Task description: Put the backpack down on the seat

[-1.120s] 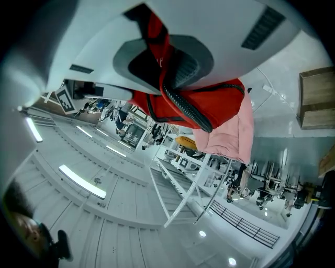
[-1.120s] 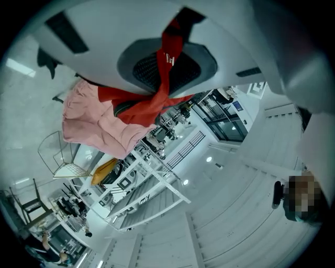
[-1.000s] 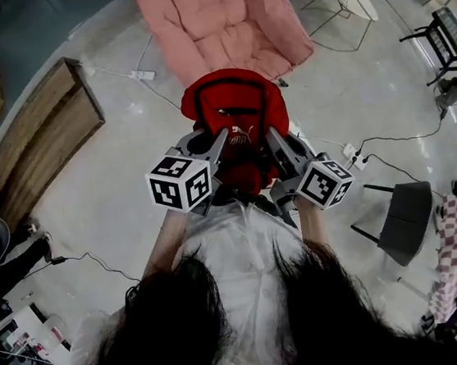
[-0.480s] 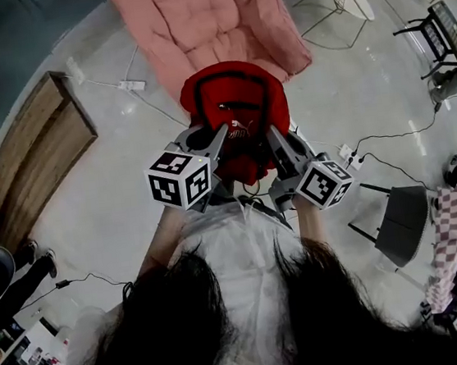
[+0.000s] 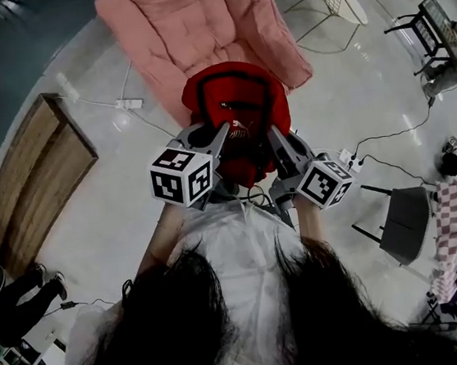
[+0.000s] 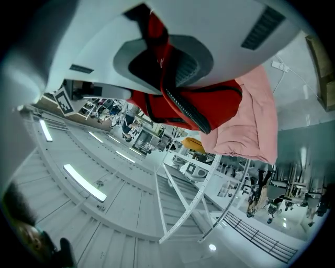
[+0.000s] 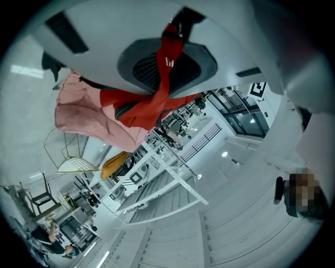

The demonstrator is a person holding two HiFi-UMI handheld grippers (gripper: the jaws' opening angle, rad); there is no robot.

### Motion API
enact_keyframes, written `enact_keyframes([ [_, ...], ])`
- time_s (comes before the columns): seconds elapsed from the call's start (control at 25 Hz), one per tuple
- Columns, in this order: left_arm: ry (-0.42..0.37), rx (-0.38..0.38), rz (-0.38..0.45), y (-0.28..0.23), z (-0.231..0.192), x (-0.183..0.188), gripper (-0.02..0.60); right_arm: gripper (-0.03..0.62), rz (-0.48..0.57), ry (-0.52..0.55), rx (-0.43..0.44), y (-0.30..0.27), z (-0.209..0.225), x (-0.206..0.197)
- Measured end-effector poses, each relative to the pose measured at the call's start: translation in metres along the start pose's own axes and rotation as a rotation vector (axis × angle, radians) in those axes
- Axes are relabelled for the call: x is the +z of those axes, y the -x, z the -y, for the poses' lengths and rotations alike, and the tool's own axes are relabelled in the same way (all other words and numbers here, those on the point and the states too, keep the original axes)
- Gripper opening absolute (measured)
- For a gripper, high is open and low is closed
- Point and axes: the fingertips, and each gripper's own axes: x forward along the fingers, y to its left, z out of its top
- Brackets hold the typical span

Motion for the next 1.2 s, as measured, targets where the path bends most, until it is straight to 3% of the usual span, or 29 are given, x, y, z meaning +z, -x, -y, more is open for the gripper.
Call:
enact_keyframes([
  [0.48,-0.021,-0.027,0.009,-0.014,-0.027,0.034,0.043,0.044,0.019,-0.008,-0.019,-0.037,-0.002,0.015],
  [0.88,0.001,0.017,0.015,-0.034,-0.051,0.051,0.043,0.044,-0.023,-0.008,0.013,-0.074,0.012,0.034],
  [1.2,0.039,0.091,0.003,-0.074,-0.079,0.069,0.043,0.044,-0.094,-0.011,0.053,-0.118,0.046,0.058],
])
